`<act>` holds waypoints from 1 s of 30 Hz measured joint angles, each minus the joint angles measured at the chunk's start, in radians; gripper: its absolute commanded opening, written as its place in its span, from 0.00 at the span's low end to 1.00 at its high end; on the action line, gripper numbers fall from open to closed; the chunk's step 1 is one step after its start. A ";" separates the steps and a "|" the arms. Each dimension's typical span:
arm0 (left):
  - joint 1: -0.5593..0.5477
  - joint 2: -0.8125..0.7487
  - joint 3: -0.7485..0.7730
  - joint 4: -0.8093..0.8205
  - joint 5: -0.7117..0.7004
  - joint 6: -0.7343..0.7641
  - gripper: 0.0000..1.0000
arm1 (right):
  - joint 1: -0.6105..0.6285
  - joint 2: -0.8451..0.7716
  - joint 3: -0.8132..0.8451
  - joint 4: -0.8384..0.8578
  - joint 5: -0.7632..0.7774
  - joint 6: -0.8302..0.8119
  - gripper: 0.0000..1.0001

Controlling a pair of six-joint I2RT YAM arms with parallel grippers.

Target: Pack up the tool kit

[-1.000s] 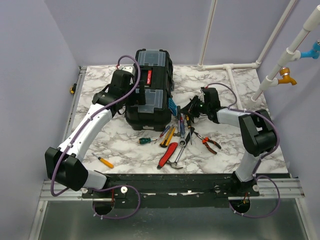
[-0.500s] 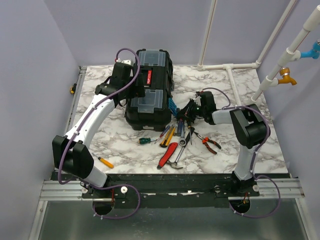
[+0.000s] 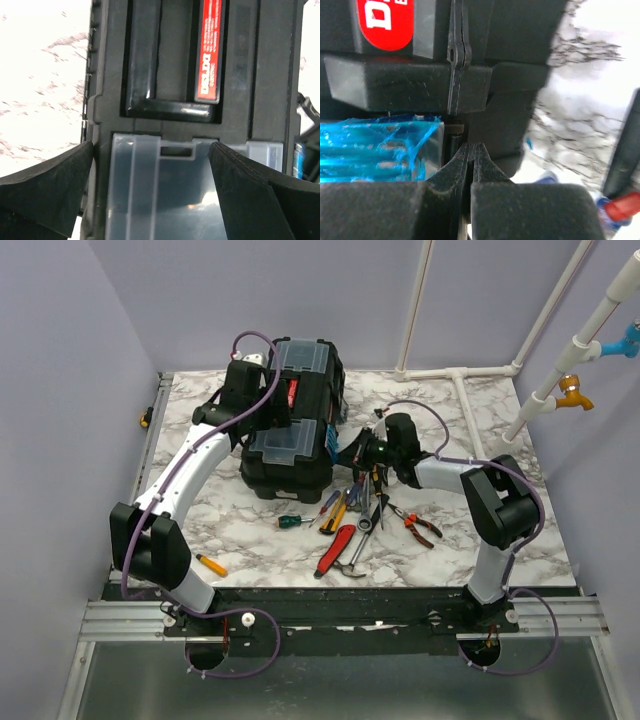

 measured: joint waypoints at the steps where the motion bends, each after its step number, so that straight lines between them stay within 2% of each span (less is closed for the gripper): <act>1: 0.003 0.002 0.000 0.005 0.003 0.000 0.98 | 0.020 -0.023 0.010 0.002 0.008 -0.008 0.01; 8: 0.022 0.003 -0.002 0.015 -0.007 0.027 0.98 | 0.063 -0.037 0.022 -0.047 0.031 -0.015 0.01; 12: 0.018 0.000 -0.014 0.030 -0.006 0.033 0.98 | 0.063 -0.037 0.035 -0.087 0.036 -0.037 0.11; 15: 0.017 -0.008 -0.026 0.041 -0.009 0.036 0.98 | 0.065 -0.050 0.038 -0.115 0.054 -0.053 0.26; 17: 0.016 -0.011 -0.028 0.043 -0.013 0.037 0.98 | 0.070 -0.079 0.054 -0.199 0.110 -0.088 0.43; 18: 0.016 -0.015 -0.032 0.043 -0.017 0.038 0.98 | 0.072 -0.098 0.060 -0.244 0.148 -0.104 0.54; 19: 0.015 -0.018 -0.034 0.044 -0.018 0.037 0.98 | 0.071 -0.122 0.063 -0.283 0.190 -0.113 0.60; 21: 0.014 -0.025 -0.043 0.043 -0.023 0.036 0.99 | 0.058 -0.181 0.064 -0.335 0.270 -0.123 0.62; 24: 0.006 -0.051 -0.056 0.033 -0.055 0.027 0.98 | 0.017 -0.299 0.023 -0.343 0.338 -0.129 0.90; 25: 0.002 -0.068 -0.067 0.021 -0.065 0.025 0.98 | -0.008 -0.342 0.002 -0.344 0.361 -0.129 0.95; 30: -0.016 -0.169 -0.116 -0.068 -0.111 0.024 0.98 | -0.093 -0.468 -0.052 -0.365 0.477 -0.151 0.96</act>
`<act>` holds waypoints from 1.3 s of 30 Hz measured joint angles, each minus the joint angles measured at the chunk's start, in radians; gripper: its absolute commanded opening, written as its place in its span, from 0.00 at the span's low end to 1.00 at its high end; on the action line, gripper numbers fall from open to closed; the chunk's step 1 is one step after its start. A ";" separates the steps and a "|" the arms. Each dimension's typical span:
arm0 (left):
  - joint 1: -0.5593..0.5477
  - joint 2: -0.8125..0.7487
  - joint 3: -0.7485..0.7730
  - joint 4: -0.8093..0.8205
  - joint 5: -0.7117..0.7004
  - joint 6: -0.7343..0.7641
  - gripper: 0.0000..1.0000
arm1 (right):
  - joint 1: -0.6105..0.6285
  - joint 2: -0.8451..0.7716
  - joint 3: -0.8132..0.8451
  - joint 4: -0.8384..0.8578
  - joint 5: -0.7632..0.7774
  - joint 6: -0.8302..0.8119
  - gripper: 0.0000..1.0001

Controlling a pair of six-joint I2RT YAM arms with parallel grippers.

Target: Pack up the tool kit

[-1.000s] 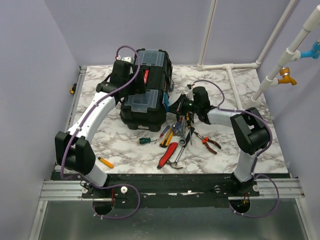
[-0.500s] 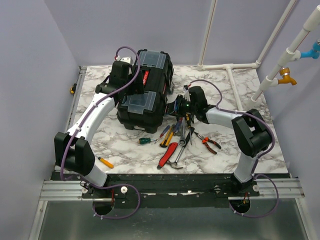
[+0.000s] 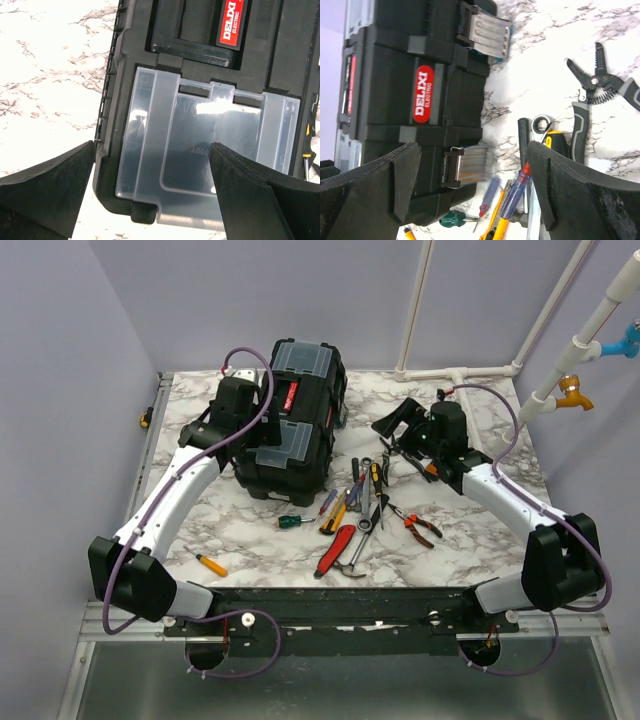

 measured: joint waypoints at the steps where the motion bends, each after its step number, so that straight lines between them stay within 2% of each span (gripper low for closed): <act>1: -0.002 -0.010 -0.001 -0.011 -0.003 0.000 0.98 | 0.001 -0.010 -0.001 0.000 0.002 -0.006 0.96; 9: -0.019 -0.010 0.066 -0.067 -0.006 0.014 0.99 | 0.012 -0.017 0.011 0.021 -0.118 -0.049 0.96; 13: -0.021 0.049 0.183 -0.113 -0.050 0.031 0.98 | 0.012 0.008 0.075 0.013 -0.152 -0.060 0.96; 17: -0.020 0.174 0.369 -0.171 -0.140 0.045 0.98 | 0.019 0.017 0.131 -0.001 -0.154 -0.081 0.96; 21: 0.000 0.233 0.428 -0.187 -0.157 0.045 0.98 | 0.047 0.068 0.272 -0.076 -0.149 -0.112 0.96; 23: 0.030 0.228 0.402 -0.171 -0.103 0.043 0.98 | 0.080 0.106 0.362 -0.116 -0.112 -0.112 0.96; 27: 0.171 0.176 0.264 -0.065 0.105 0.013 0.98 | 0.170 0.165 0.507 -0.161 -0.013 -0.103 0.98; 31: 0.296 0.191 0.227 0.011 0.282 -0.023 0.98 | 0.251 0.241 0.647 -0.209 0.100 -0.063 1.00; 39: 0.315 0.348 0.256 0.217 0.583 -0.125 0.95 | 0.336 0.481 1.009 -0.430 0.305 -0.002 1.00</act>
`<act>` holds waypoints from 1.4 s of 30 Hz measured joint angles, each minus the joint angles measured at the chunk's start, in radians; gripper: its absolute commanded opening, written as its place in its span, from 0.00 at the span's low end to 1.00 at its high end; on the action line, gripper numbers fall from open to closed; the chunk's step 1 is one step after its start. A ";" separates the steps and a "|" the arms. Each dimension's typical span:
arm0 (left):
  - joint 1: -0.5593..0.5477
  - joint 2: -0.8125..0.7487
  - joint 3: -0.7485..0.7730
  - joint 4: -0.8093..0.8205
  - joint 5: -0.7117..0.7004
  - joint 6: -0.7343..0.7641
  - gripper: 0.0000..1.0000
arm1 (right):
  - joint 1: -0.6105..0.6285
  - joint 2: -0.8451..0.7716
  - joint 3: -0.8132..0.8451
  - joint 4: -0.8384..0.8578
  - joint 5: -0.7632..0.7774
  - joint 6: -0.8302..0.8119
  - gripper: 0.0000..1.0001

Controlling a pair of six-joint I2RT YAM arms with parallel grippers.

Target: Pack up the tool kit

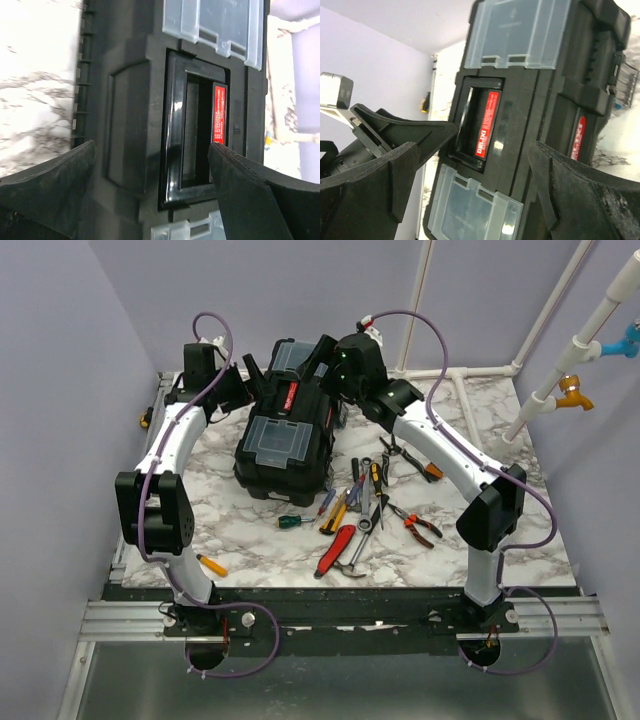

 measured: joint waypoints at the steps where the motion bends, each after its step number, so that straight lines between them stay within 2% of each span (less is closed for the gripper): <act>1: -0.001 0.018 -0.012 0.035 0.031 -0.017 0.95 | 0.003 0.015 0.021 -0.026 0.015 0.005 1.00; 4: -0.014 0.039 -0.093 0.128 0.097 -0.061 0.95 | 0.006 0.030 0.036 -0.082 0.038 0.004 1.00; 10: -0.034 -0.007 -0.245 0.348 0.106 -0.117 0.94 | 0.006 0.048 0.102 -0.141 0.035 -0.014 1.00; 18: -0.116 -0.086 -0.405 0.554 0.172 -0.225 0.94 | 0.006 0.137 0.243 -0.167 -0.045 0.022 1.00; 23: -0.138 -0.148 -0.468 0.557 0.177 -0.252 0.95 | 0.006 0.240 0.323 -0.205 -0.077 0.040 1.00; 28: -0.081 -0.269 -0.498 0.524 0.162 -0.261 0.95 | 0.006 0.349 0.408 -0.259 -0.080 0.045 1.00; 33: -0.027 -0.398 -0.555 0.524 0.082 -0.269 0.93 | 0.011 0.389 0.455 -0.262 -0.080 0.039 1.00; 36: -0.027 -0.404 -0.562 0.520 0.052 -0.267 0.92 | 0.011 0.401 0.473 -0.270 -0.102 0.039 1.00; 42: -0.018 -0.313 -0.555 0.470 0.025 -0.261 0.87 | -0.008 0.396 0.453 -0.241 -0.202 0.055 1.00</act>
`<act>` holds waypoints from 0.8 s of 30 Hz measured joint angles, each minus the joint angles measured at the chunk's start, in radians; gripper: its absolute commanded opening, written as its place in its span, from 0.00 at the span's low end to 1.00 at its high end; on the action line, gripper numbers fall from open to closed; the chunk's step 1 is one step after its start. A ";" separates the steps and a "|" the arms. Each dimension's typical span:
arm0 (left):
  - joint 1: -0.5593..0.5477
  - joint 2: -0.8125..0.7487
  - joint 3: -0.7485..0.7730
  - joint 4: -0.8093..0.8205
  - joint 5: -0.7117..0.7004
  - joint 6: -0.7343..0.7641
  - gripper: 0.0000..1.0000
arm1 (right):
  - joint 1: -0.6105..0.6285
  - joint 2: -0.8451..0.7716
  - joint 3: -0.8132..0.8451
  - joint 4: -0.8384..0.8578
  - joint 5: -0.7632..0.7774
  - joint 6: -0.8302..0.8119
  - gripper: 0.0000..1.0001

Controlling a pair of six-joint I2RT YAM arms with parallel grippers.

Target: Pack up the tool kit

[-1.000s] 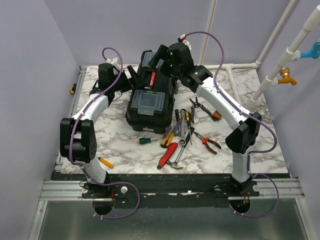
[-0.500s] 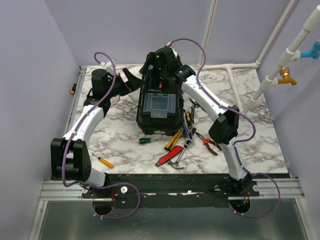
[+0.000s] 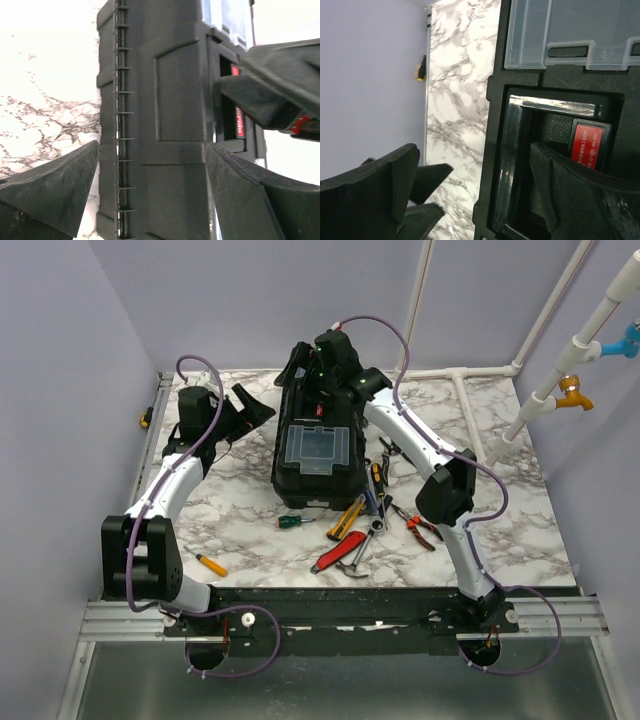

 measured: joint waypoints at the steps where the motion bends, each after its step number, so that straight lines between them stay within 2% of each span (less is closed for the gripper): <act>1: 0.001 0.019 0.000 -0.005 0.000 0.000 0.87 | -0.004 0.000 0.000 0.009 -0.019 0.004 1.00; 6: 0.006 0.066 0.000 -0.013 0.005 0.005 0.82 | -0.013 0.010 0.002 0.048 -0.082 0.020 1.00; 10: 0.004 0.114 0.016 -0.022 0.027 0.014 0.80 | 0.000 0.035 0.058 0.004 -0.034 -0.006 1.00; 17: -0.005 0.184 0.072 -0.040 0.031 0.037 0.76 | 0.030 0.029 0.046 0.000 0.074 -0.063 1.00; 24: -0.010 0.258 0.154 -0.061 0.039 0.063 0.74 | 0.047 0.038 0.054 -0.002 0.072 -0.085 1.00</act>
